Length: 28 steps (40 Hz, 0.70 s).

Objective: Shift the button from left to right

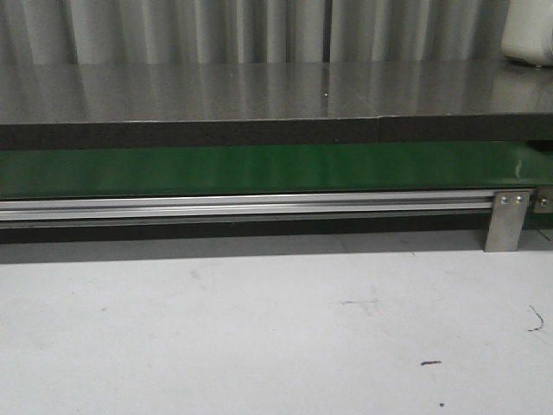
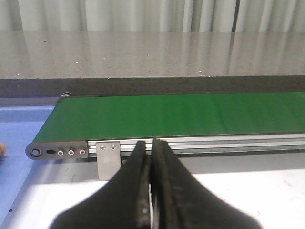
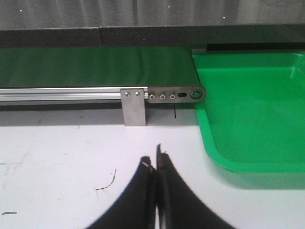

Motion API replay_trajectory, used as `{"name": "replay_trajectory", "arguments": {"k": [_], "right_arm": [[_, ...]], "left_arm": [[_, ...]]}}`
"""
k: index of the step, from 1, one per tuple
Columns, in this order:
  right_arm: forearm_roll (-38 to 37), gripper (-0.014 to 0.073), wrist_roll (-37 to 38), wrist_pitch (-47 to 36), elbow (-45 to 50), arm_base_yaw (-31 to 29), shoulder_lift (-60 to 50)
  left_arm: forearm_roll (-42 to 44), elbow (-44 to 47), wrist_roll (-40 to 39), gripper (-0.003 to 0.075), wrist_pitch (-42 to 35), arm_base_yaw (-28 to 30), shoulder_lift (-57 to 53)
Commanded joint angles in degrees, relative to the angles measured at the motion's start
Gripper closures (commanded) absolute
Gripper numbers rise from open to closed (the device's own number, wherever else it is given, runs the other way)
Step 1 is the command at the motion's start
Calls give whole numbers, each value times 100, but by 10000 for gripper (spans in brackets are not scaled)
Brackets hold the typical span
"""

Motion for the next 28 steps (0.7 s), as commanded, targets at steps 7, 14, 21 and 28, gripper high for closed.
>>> {"name": "replay_trajectory", "arguments": {"k": [7, 14, 21, 28], "right_arm": [[-20, 662, -47, -809, -52, -17, -77], [-20, 662, -47, -1295, -475, -17, -77], [-20, 662, -47, -921, -1697, -17, 243], [-20, 662, -47, -21, -3024, -17, 1501]], "left_arm": [[-15, 168, -27, 741, -1139, -43, -101], [-164, -32, -27, 741, -2520, -43, -101], [-98, -1213, 23, 741, -1804, -43, 305], [452, -2480, 23, 741, -246, -43, 1524]]}}
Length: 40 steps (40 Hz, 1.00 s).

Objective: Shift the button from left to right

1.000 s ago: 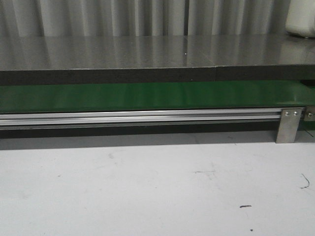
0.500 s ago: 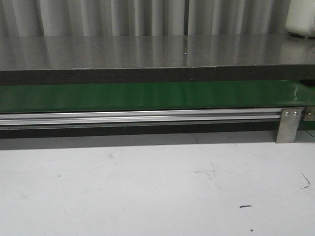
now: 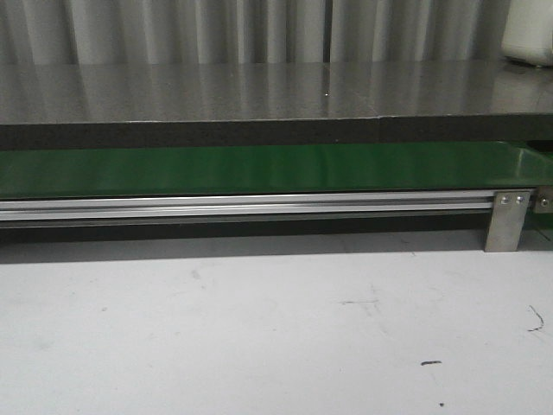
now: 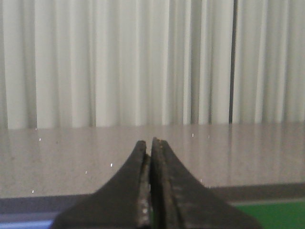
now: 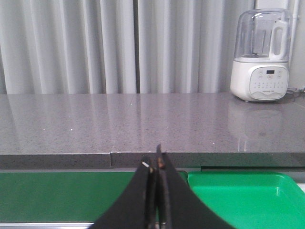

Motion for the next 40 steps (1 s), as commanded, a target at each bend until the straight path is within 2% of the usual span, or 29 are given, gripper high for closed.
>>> {"name": "replay_trajectory", "arguments": {"k": [1, 8, 17, 21, 23, 26, 31, 33, 35, 37, 40], "right_arm": [[-20, 662, -47, 182, -806, -17, 830], [-20, 662, -47, 597, -1420, -17, 1796], [-20, 656, -47, 646, -1407, -17, 1993], [-20, 581, -47, 646, -1407, -17, 1993], [-20, 510, -47, 646, -1407, -17, 1993], [-20, 361, -47, 646, -1407, -17, 1993], [-20, 95, -47, 646, -1407, -17, 1993], [-20, 19, -47, 646, -1407, -17, 1993], [-20, -36, -47, 646, -1407, -17, 1993], [-20, -69, -47, 646, -1407, -17, 1993], [-20, -69, -47, 646, -1407, -17, 1993]], "left_arm": [[290, -742, 2, 741, 490, -43, 775], [290, -1289, 2, 741, 1331, -43, 1741], [290, -1307, 2, 741, 1352, -43, 2006], [290, -1307, 2, 727, 1324, -43, 2006], [290, -1307, 2, 685, 1315, -43, 2006], [290, -1307, 2, 573, 1315, -43, 2006], [290, -1307, 2, 206, 1310, -43, 2006], [290, -1307, 2, 90, 1310, -43, 2006], [280, -1307, 2, 13, 1310, -43, 2006], [279, -1307, 2, 33, 1310, -43, 2006], [279, -1307, 2, 72, 1310, -43, 2006]]}}
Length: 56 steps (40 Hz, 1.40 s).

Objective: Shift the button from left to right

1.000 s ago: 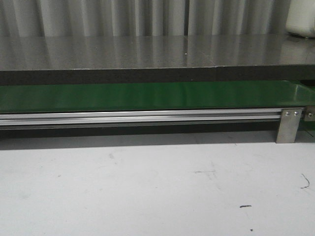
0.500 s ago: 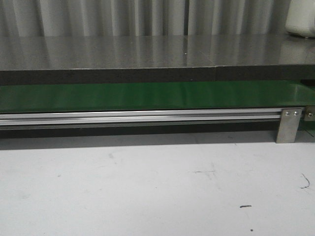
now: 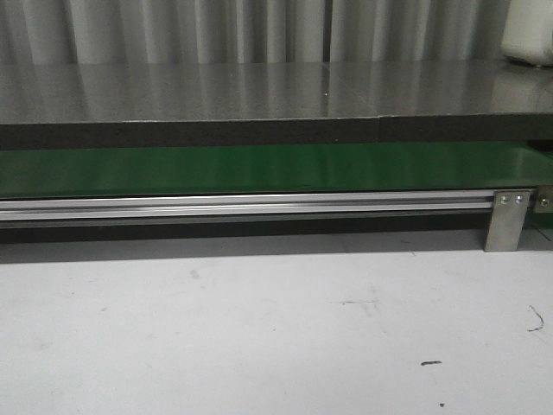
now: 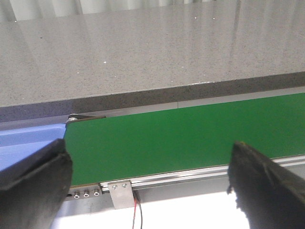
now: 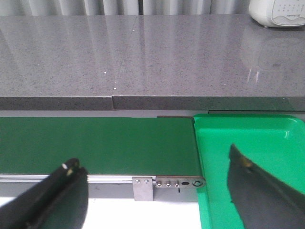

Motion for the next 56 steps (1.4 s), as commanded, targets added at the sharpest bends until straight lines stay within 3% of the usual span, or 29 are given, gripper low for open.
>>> {"name": "replay_trajectory", "arguments": {"k": [1, 15, 28, 42, 51, 56], "right_arm": [[-20, -69, -47, -397, -203, -17, 64], [-20, -69, -47, -397, -203, -17, 64], [-20, -69, -47, -397, -203, -17, 64], [-20, -69, -47, -397, -203, -17, 64], [-20, -69, -47, -397, -203, -17, 64], [-20, -69, -47, -397, -203, -17, 64]], "left_arm": [[-61, -214, -28, 80, -416, -43, 56], [-257, -546, -83, 101, -495, 192, 897], [-194, -1947, -83, 101, -233, 1872, 3006], [736, -3293, -6, 101, -116, 2846, 4984], [1123, -4274, 36, 101, 817, 3183, 6159], [702, -4748, 536, 101, 1390, 3326, 6771]]}}
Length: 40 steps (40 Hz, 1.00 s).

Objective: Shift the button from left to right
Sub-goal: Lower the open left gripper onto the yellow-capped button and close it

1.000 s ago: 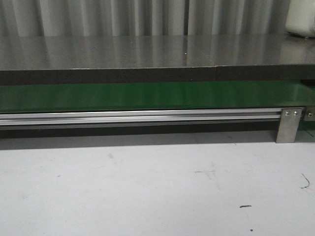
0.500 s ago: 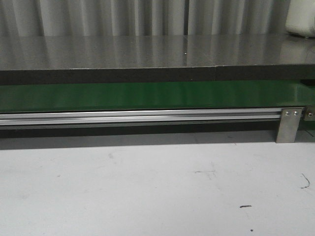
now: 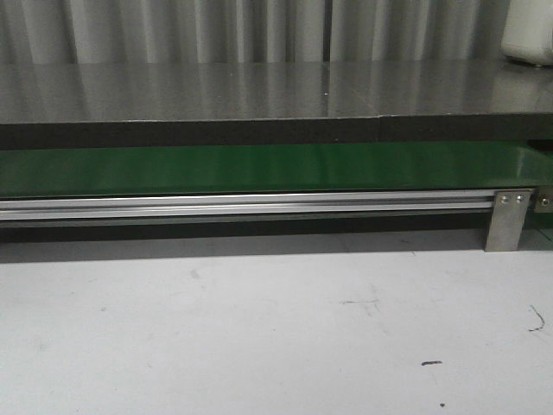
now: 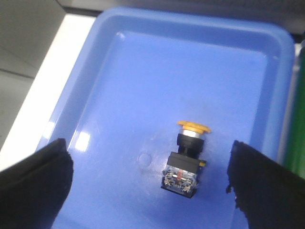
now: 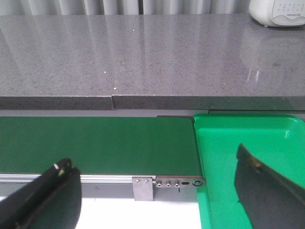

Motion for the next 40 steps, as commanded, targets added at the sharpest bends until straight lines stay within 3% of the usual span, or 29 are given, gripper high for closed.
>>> {"name": "replay_trajectory", "arguments": {"k": [1, 6, 17, 40], "right_arm": [[-20, -69, -47, -406, -203, -17, 64], [-20, -69, -47, -406, -203, -17, 64], [-20, -69, -47, -406, -203, -17, 64], [-20, -69, -47, -406, -203, -17, 64]], "left_arm": [[-461, -510, 442, 101, 177, 134, 229], [-1566, -921, 1551, 101, 616, 350, 764], [-1820, -1527, 2320, 101, 1518, 509, 1595], [-1834, -1541, 2453, 101, 1355, 509, 2188]]}}
